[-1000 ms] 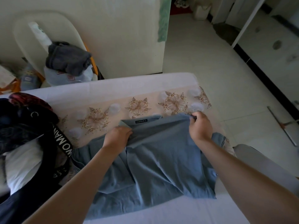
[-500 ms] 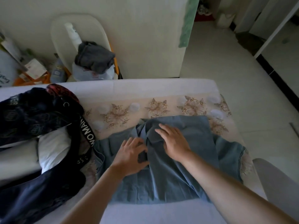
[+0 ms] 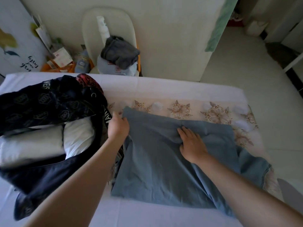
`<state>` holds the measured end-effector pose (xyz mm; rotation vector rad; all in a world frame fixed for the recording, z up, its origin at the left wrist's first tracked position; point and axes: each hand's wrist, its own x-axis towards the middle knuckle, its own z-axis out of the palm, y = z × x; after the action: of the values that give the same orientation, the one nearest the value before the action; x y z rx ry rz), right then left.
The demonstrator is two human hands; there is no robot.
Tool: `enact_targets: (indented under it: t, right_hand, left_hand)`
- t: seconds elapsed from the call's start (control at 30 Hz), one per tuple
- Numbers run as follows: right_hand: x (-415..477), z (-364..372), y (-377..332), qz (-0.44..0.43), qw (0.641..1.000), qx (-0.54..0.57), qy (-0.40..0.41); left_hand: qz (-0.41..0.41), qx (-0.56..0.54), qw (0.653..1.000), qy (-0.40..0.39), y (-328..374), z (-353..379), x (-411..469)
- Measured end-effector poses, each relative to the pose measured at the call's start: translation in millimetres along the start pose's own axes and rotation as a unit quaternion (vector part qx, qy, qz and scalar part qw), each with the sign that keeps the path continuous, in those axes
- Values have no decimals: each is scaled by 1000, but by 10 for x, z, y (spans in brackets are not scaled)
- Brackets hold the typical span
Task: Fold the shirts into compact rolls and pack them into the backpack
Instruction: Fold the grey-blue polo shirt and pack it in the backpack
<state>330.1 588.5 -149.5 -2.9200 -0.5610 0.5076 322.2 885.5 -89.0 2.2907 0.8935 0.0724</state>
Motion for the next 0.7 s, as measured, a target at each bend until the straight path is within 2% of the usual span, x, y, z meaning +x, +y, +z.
enact_targets:
  t: [0.03, 0.17, 0.27, 0.37, 0.47, 0.57, 0.63, 0.7]
  right_hand:
    - [0, -4, 0, 9, 1000, -6, 2]
    - [-54, -13, -2, 22, 999, -38, 1]
    - [-202, 22, -81, 37, 998, -51, 15]
    - [-450, 126, -285, 5, 995, -13, 104]
    - [-771, 336, -554, -68, 984, 42, 162]
    - [-1087, 575, -794, -95, 982, 76, 147]
    - [-1247, 759, -873, -85, 987, 73, 114]
    - [-1358, 891, -891, -79, 990, 63, 97]
  left_hand:
    - [20, 23, 1000, -6, -33, 7, 46]
    - [247, 99, 963, -37, -317, 203, -166]
    - [307, 75, 948, -37, -584, 277, -493]
    - [279, 39, 959, 23, -902, 189, -917]
    - [186, 44, 980, 54, -1227, 89, -1334]
    - [77, 99, 991, 44, -1445, 29, -1641]
    - [28, 165, 986, 19, -1467, -10, -1790]
    - [-8, 161, 987, 20, -1432, -43, -1867]
